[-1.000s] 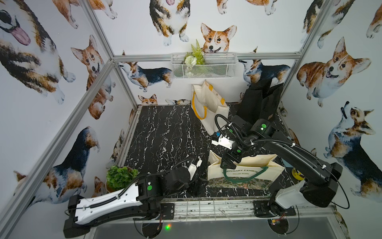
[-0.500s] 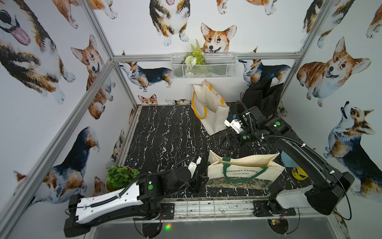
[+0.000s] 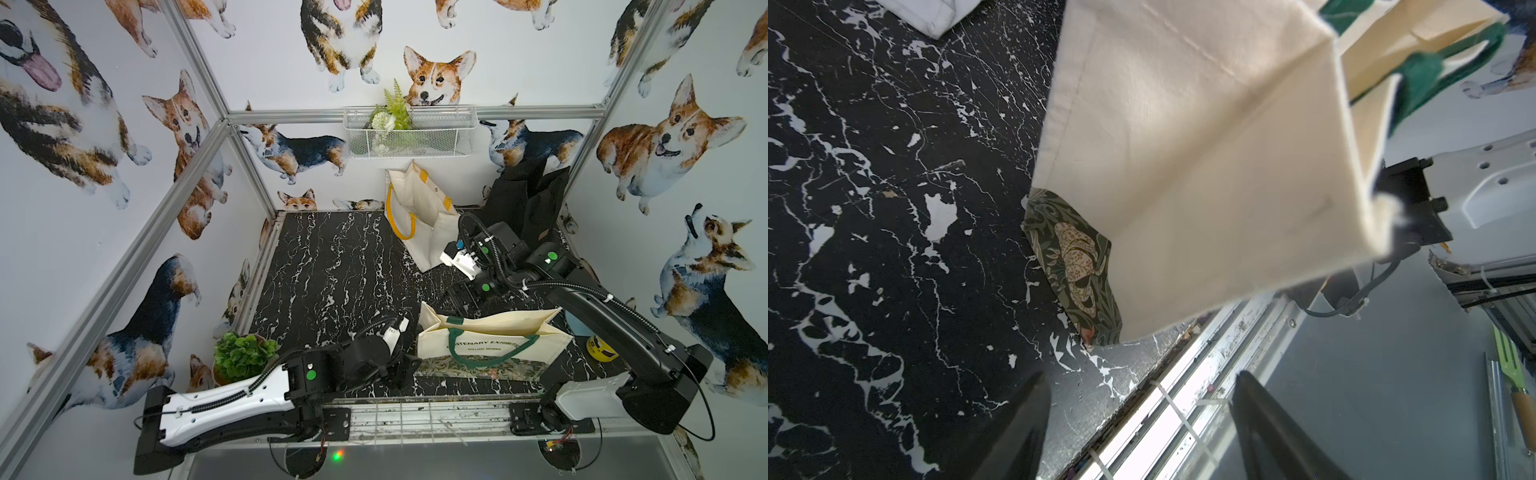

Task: Put away the canvas bag
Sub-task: Press the canvas bag at the center of the board.

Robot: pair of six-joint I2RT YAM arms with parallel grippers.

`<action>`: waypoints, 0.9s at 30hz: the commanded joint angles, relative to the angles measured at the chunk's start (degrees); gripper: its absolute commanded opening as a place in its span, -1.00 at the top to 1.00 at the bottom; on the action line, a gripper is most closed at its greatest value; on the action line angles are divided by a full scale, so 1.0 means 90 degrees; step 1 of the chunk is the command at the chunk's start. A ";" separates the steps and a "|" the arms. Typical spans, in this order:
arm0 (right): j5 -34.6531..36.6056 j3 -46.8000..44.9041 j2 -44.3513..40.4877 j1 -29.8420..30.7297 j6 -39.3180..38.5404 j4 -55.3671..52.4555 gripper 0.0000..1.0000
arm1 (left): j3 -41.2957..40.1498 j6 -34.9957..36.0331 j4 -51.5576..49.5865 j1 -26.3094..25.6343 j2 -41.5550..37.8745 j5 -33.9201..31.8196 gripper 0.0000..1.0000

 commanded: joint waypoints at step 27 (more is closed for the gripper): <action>0.1499 -0.0523 -0.0116 0.1612 -0.0917 0.0173 -0.45 | 0.0262 0.0280 0.0557 0.1178 0.0858 -0.0049 -0.43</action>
